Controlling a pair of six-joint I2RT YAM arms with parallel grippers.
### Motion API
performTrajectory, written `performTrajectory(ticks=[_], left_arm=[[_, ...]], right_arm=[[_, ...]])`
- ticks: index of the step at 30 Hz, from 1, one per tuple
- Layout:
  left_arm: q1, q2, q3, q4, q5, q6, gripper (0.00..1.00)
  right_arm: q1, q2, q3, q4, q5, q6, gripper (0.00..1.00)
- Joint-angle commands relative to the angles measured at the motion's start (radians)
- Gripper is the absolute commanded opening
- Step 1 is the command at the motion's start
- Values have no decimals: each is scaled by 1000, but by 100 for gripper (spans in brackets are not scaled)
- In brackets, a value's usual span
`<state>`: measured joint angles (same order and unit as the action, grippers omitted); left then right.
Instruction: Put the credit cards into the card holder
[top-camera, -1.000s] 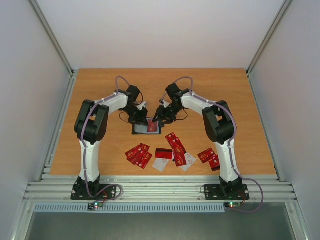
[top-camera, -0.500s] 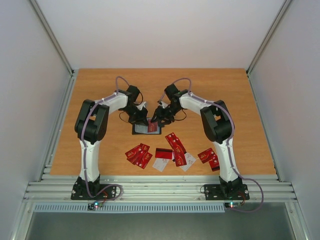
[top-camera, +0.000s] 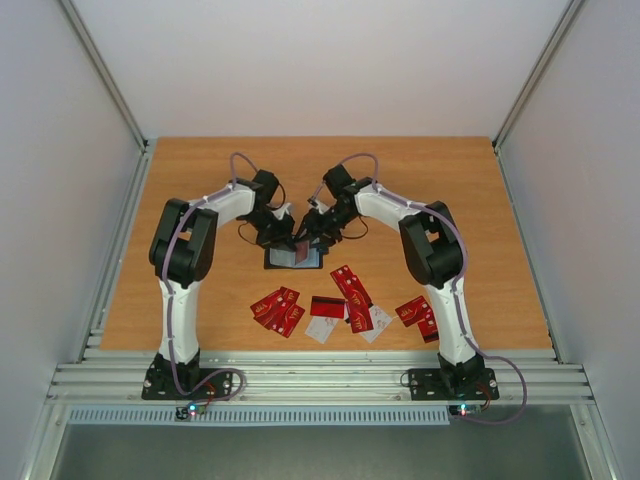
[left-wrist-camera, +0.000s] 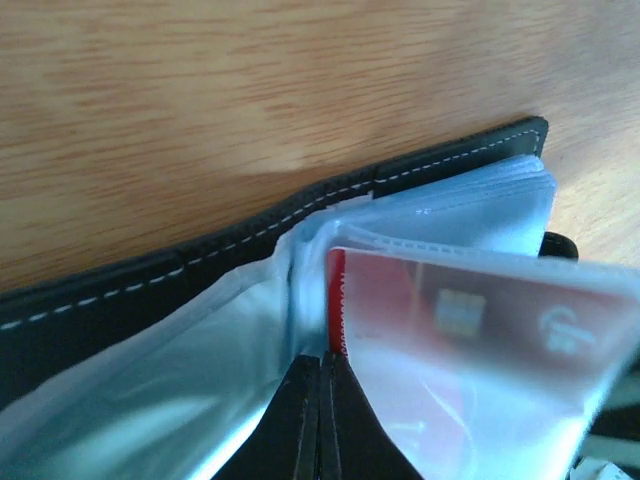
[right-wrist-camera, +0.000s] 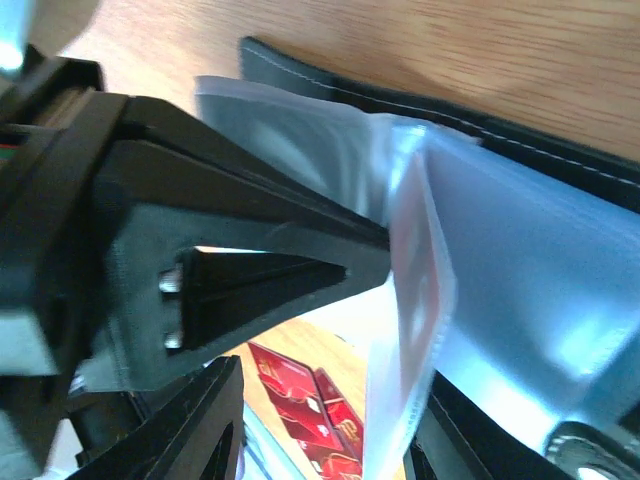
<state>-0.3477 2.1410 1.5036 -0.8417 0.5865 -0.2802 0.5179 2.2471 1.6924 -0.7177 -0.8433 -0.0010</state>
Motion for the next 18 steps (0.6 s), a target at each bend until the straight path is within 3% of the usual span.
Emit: performTrajectory(ticks=[1, 18], left_arm=[[14, -35, 8, -29, -60, -39, 0], [180, -384, -245, -44, -76, -127, 3]], right_arm=[[19, 2, 66, -19, -32, 40, 43], [103, 163, 333, -141, -32, 45, 43]])
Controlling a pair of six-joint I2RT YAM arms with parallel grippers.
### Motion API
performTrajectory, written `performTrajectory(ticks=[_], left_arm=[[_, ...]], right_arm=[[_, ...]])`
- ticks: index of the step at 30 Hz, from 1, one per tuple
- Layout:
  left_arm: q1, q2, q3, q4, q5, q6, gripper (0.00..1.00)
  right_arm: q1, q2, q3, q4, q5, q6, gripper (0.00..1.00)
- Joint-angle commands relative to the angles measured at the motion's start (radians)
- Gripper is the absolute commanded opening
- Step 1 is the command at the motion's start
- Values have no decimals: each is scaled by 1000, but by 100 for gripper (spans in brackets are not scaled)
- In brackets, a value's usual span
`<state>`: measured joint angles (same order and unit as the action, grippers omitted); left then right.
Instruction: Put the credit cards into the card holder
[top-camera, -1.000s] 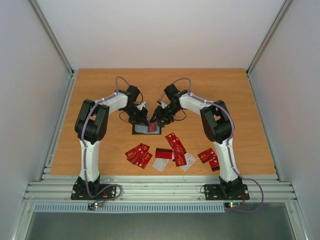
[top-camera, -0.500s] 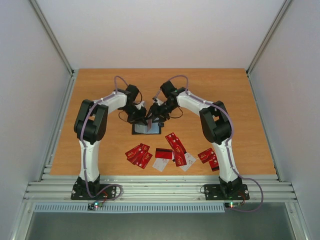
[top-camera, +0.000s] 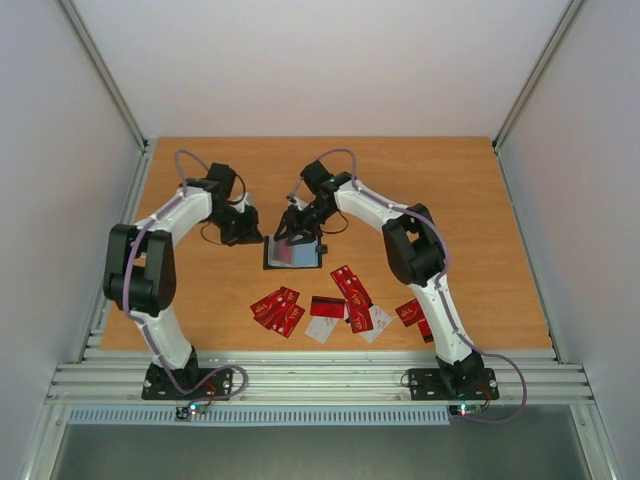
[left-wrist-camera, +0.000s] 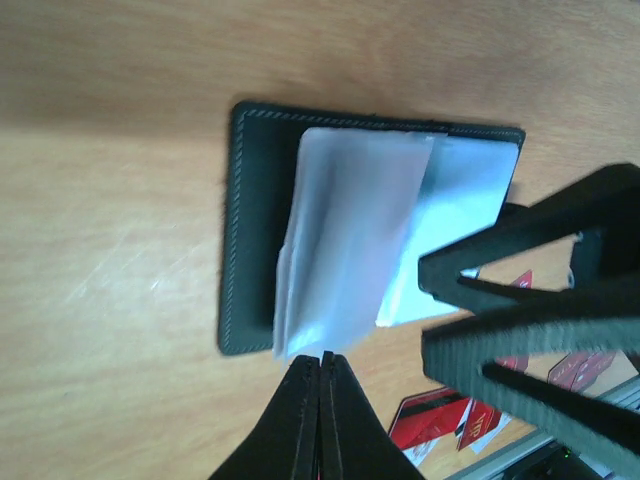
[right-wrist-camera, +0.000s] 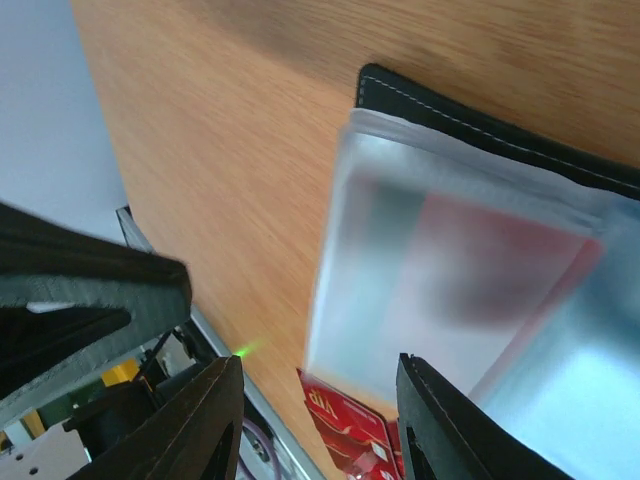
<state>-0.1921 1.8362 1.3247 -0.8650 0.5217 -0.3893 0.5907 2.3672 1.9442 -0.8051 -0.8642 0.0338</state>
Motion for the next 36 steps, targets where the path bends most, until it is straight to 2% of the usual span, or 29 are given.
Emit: performTrajectory(ticks=[1, 8, 13, 20, 24, 30, 36], left_arm=[[31, -102, -84, -21, -13, -19, 3], [46, -252, -176, -57, -51, -30, 6], [46, -362, -231, -107, -78, -41, 12], [36, -498, -312, -186, -85, -12, 28], [-27, -526, -319, -177, -51, 52, 40], [-210, -422, -274, -77, 18, 79, 43], [-373, -257, -138, 4, 34, 50, 42]], right_arm=[[34, 54, 101, -64, -11, 11, 43], [45, 64, 188, -112, -18, -15, 44], [45, -37, 135, -162, 44, -120, 44], [43, -322, -209, -75, 161, -132, 46], [39, -489, -438, -2, 222, -81, 48], [24, -716, -739, 24, 357, 57, 51], [-26, -896, -931, -57, 483, 186, 56]])
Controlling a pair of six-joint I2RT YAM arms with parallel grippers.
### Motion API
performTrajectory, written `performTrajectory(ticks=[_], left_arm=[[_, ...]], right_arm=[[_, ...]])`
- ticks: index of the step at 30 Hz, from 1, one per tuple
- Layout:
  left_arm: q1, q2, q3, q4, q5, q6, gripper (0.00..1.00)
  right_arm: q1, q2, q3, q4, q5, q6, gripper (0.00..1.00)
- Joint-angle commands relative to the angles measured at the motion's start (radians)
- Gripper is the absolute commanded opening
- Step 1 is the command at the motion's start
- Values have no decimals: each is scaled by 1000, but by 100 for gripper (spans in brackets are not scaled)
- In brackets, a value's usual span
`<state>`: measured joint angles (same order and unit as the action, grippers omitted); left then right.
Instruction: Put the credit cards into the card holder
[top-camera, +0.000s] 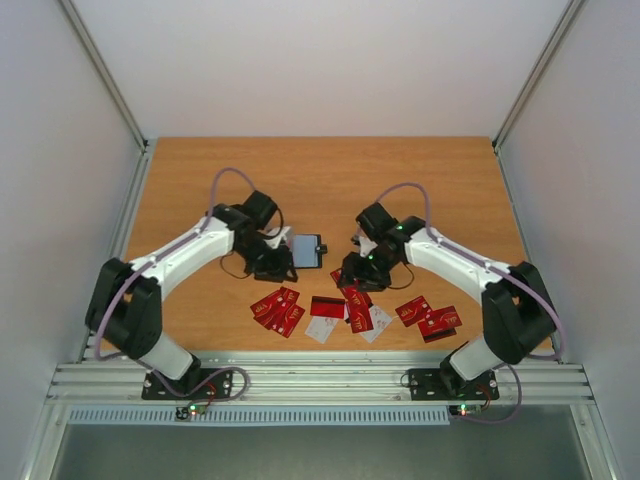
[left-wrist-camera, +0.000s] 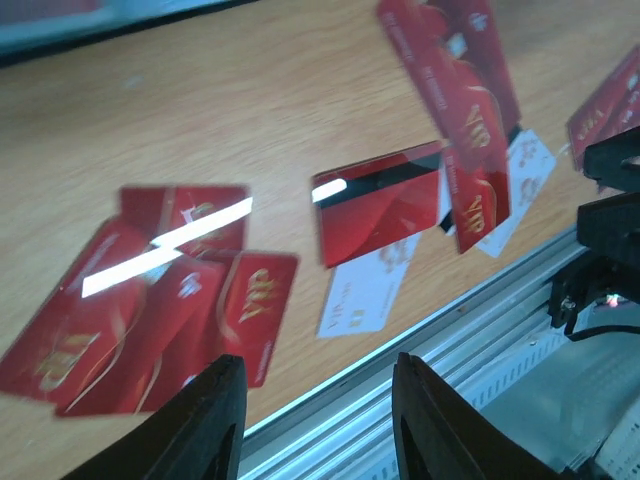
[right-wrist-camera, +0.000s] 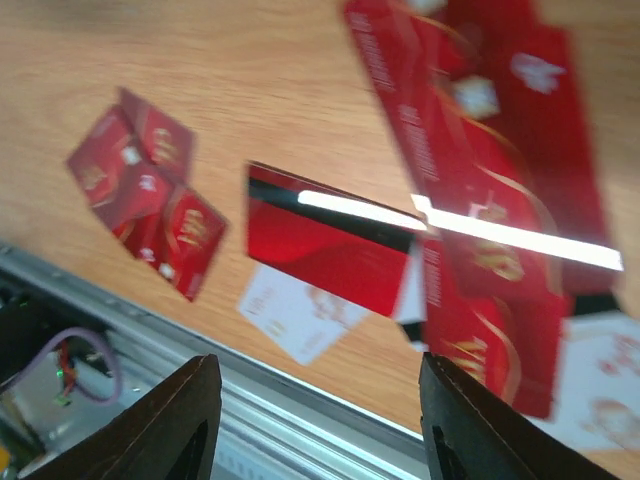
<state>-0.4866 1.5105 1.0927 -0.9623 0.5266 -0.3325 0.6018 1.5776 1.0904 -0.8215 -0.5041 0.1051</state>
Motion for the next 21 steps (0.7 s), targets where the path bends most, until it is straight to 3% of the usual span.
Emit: performTrajectory(ticks=[1, 7, 12, 16, 21], left_arm=[[-98, 95, 111, 119, 26, -18, 42], [-173, 262, 216, 168, -16, -128, 41], [-233, 390, 304, 171, -24, -175, 41], [-263, 463, 352, 168, -16, -193, 40], [-290, 476, 389, 127, -29, -125, 40]], right_arm=[[-49, -128, -100, -45, 135, 120, 56], [-162, -165, -192, -24, 128, 69, 59], [-266, -119, -228, 63, 22, 17, 59], [-296, -63, -206, 67, -3, -23, 59], [-298, -127, -232, 0, 29, 15, 59]])
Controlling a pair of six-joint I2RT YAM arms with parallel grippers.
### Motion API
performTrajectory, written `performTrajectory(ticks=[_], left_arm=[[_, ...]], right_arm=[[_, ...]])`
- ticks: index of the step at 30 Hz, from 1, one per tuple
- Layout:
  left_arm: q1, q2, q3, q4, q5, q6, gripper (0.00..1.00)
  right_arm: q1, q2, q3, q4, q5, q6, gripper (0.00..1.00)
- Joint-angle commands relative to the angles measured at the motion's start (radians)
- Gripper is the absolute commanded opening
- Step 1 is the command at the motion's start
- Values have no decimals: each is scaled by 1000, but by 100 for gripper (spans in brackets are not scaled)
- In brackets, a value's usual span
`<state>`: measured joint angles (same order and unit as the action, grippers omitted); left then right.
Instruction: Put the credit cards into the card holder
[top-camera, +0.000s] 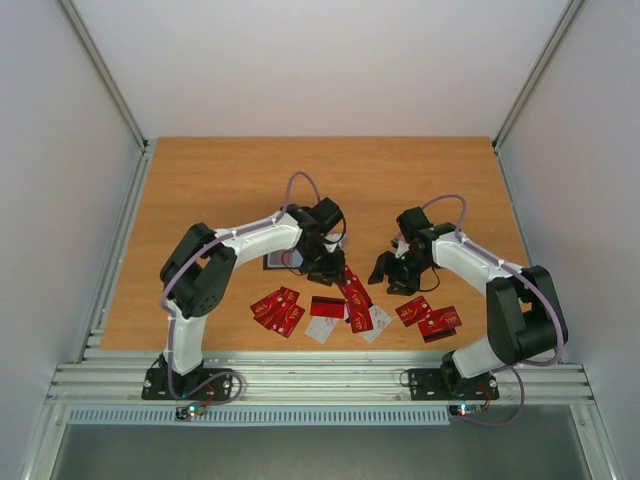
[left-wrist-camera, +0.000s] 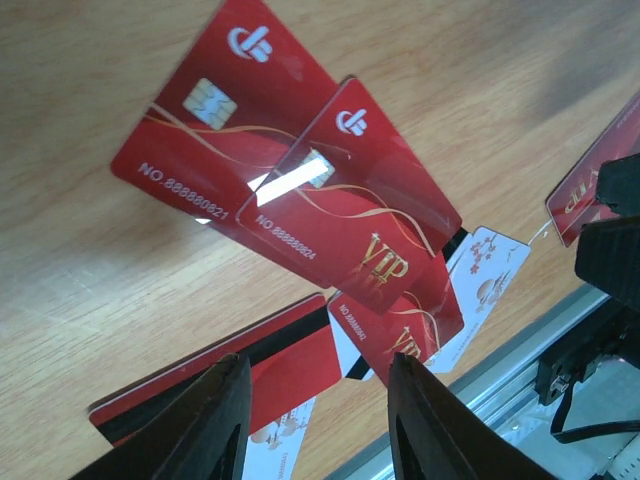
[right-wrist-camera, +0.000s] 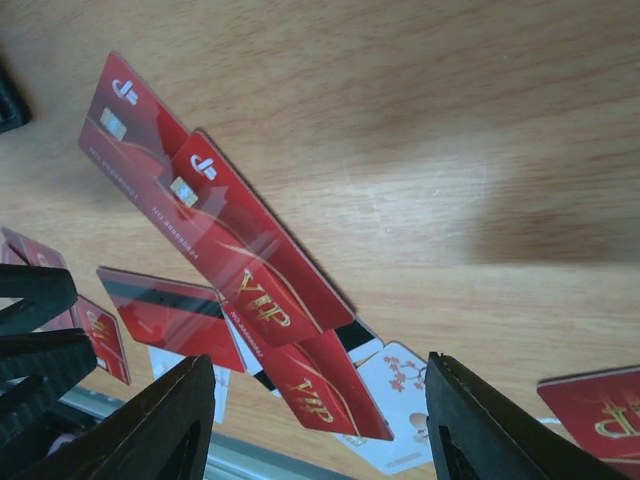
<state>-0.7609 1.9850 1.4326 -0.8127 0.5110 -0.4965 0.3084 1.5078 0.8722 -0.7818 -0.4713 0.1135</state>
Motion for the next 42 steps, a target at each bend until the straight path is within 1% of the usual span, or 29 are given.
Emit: performTrajectory(ticks=[1, 5, 8, 10, 13, 16, 18, 26, 31, 36, 42], left_arm=[[-18, 4, 51, -37, -26, 58, 40], [-18, 6, 42, -109, -102, 181, 42], [-18, 16, 22, -142, -85, 254, 43], [-19, 9, -5, -146, -87, 278, 43], [-18, -24, -70, -107, -65, 277, 43], [-22, -16, -118, -68, -15, 267, 43], [-26, -8, -149, -39, -8, 270, 44], [-48, 1, -202, -17, -25, 288, 44], [-71, -43, -289, 51, 8, 225, 43], [-83, -88, -391, 145, 74, 84, 43], [-83, -153, -440, 155, 82, -7, 44]], right_arm=[[-5, -76, -26, -50, -8, 20, 59], [12, -150, -86, -56, -72, 72, 59], [66, -181, -106, -46, -94, 103, 59], [102, -185, -112, -37, -100, 121, 59], [146, -188, -139, -2, -101, 161, 59], [190, -204, -191, 81, -120, 222, 59], [222, -214, -221, 118, -114, 258, 59], [356, -252, -286, 151, -32, 363, 58], [395, -287, -316, 163, 1, 413, 58], [436, -289, -358, 256, 4, 490, 58], [508, -250, -377, 347, 33, 567, 58]])
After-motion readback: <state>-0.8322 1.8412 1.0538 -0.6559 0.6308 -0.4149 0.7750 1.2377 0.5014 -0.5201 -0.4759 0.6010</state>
